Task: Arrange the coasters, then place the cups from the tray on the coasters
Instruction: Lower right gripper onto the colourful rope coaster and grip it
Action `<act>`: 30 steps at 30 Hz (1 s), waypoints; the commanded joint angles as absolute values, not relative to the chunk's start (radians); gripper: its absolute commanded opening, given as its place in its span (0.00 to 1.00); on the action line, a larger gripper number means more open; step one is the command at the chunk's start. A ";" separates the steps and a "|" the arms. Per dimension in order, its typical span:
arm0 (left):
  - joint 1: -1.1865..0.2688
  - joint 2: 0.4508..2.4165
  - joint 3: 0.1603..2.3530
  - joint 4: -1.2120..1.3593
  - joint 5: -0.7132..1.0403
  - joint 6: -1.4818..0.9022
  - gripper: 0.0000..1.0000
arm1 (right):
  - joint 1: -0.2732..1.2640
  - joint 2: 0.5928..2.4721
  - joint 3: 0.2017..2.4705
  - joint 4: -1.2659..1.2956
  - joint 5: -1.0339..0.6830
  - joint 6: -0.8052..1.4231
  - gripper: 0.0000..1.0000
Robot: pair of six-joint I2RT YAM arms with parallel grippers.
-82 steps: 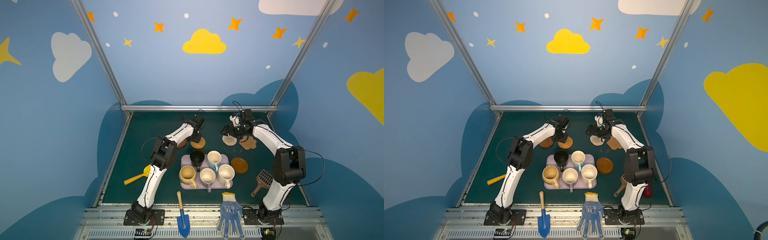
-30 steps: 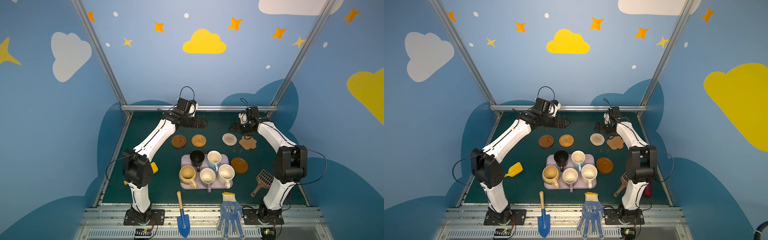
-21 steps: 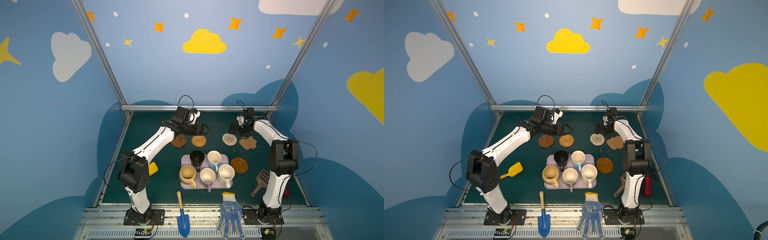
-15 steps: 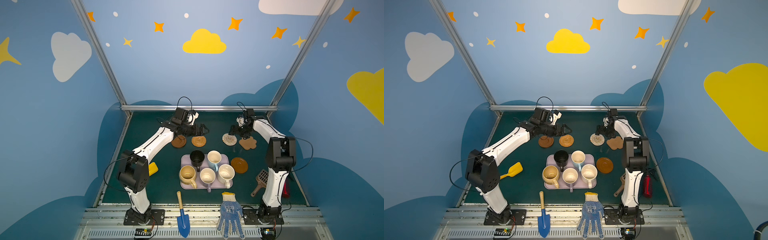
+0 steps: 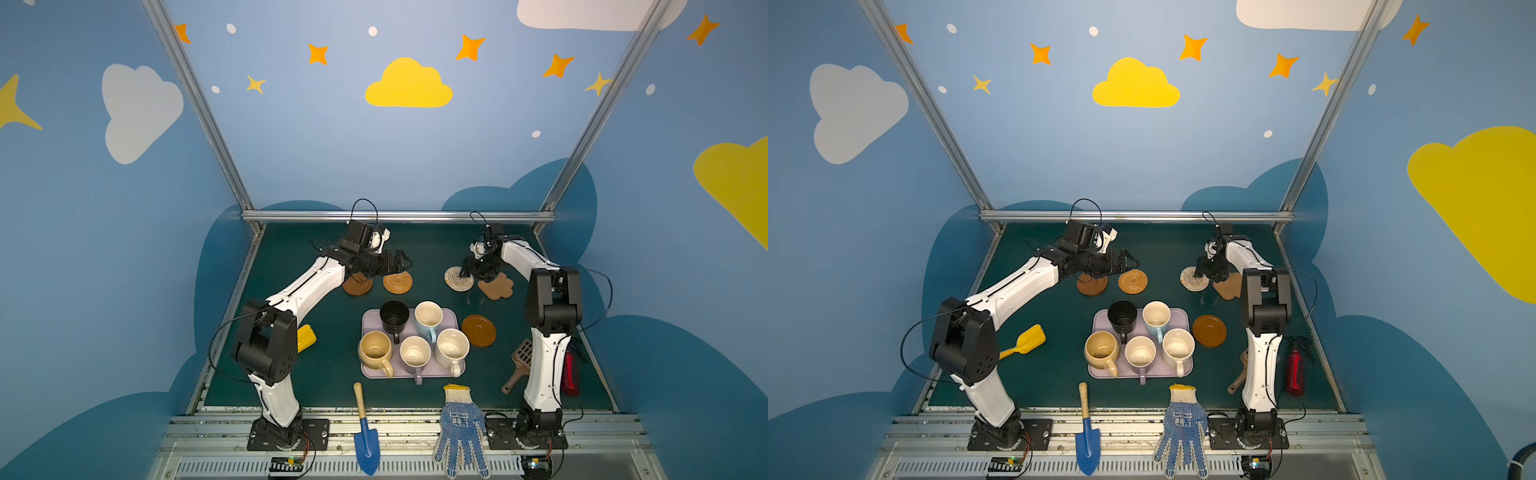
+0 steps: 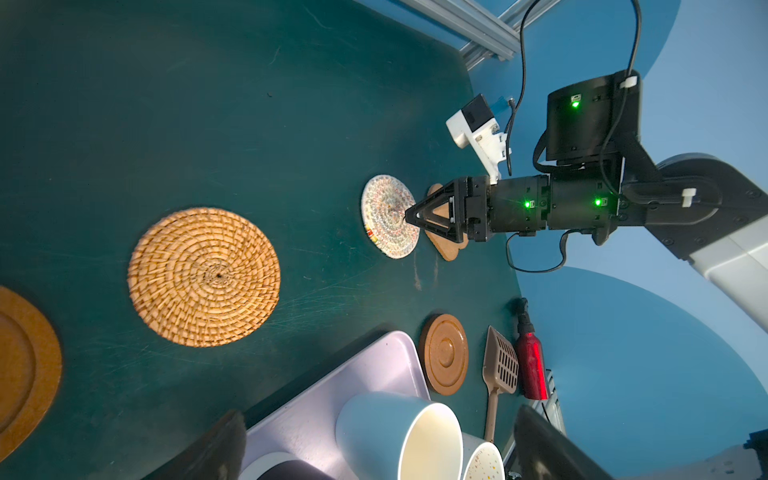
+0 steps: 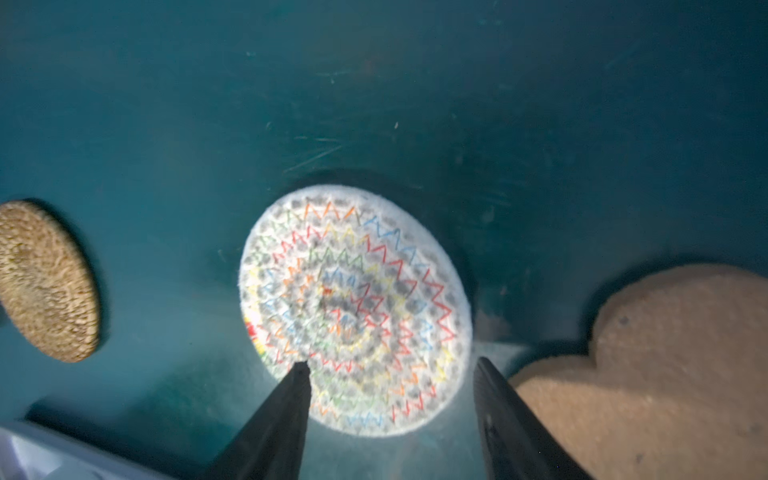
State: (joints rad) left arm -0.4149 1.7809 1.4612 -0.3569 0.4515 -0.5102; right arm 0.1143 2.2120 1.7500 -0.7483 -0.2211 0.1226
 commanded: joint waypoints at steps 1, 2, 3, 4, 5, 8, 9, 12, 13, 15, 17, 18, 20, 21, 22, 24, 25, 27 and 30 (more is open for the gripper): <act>-0.409 1.763 1.454 -0.336 0.448 -0.522 1.00 | 0.110 2.243 1.794 -0.776 -0.207 0.114 0.59; -0.410 1.764 1.453 -0.336 0.448 -0.522 1.00 | 0.110 2.251 1.798 -0.778 -0.212 0.115 0.57; -0.409 1.762 1.451 -0.337 0.447 -0.519 1.00 | 0.110 2.262 1.807 -0.780 -0.218 0.114 0.52; -0.408 1.762 1.450 -0.337 0.441 -0.520 1.00 | 0.112 2.272 1.818 -0.788 -0.211 0.116 0.50; -0.408 1.762 1.448 -0.339 0.433 -0.524 1.00 | 0.116 2.280 1.826 -0.795 -0.202 0.116 0.49; -0.397 1.762 1.439 -0.344 0.418 -0.545 1.00 | 0.136 2.298 1.839 -0.819 -0.156 0.106 0.48; -0.390 1.758 1.431 -0.338 0.421 -0.550 1.00 | 0.143 2.300 1.838 -0.824 -0.141 0.104 0.48; -0.378 1.747 1.413 -0.321 0.426 -0.557 1.00 | 0.151 2.296 1.833 -0.826 -0.156 0.111 0.46; -0.375 1.745 1.411 -0.324 0.425 -0.558 1.00 | 0.157 2.294 1.832 -0.828 -0.155 0.114 0.45; -0.371 1.745 1.409 -0.324 0.424 -0.557 1.00 | 0.170 2.287 1.828 -0.831 -0.142 0.121 0.44; -0.367 1.745 1.407 -0.324 0.424 -0.559 1.00 | 0.186 2.291 1.835 -0.839 -0.143 0.129 0.43; -0.365 1.746 1.407 -0.324 0.423 -0.560 1.00 | 0.196 2.294 1.838 -0.842 -0.143 0.133 0.42; -0.364 1.745 1.405 -0.324 0.425 -0.561 1.00 | 0.214 2.302 1.845 -0.845 -0.136 0.139 0.42; -0.362 1.743 1.405 -0.324 0.426 -0.560 1.00 | 0.227 2.306 1.848 -0.845 -0.134 0.141 0.42; -0.362 1.742 1.404 -0.325 0.423 -0.559 1.00 | 0.234 2.312 1.855 -0.849 -0.135 0.143 0.42; -0.362 1.740 1.402 -0.329 0.422 -0.556 1.00 | 0.253 2.325 1.876 -0.866 -0.139 0.148 0.41; -0.362 1.739 1.402 -0.332 0.417 -0.554 1.00 | 0.262 2.328 1.880 -0.871 -0.138 0.149 0.41; -0.360 1.738 1.398 -0.334 0.414 -0.554 1.00 | 0.279 2.329 1.882 -0.872 -0.135 0.152 0.40; -0.358 1.734 1.387 -0.324 0.419 -0.561 1.00 | 0.298 2.338 1.891 -0.884 -0.134 0.154 0.40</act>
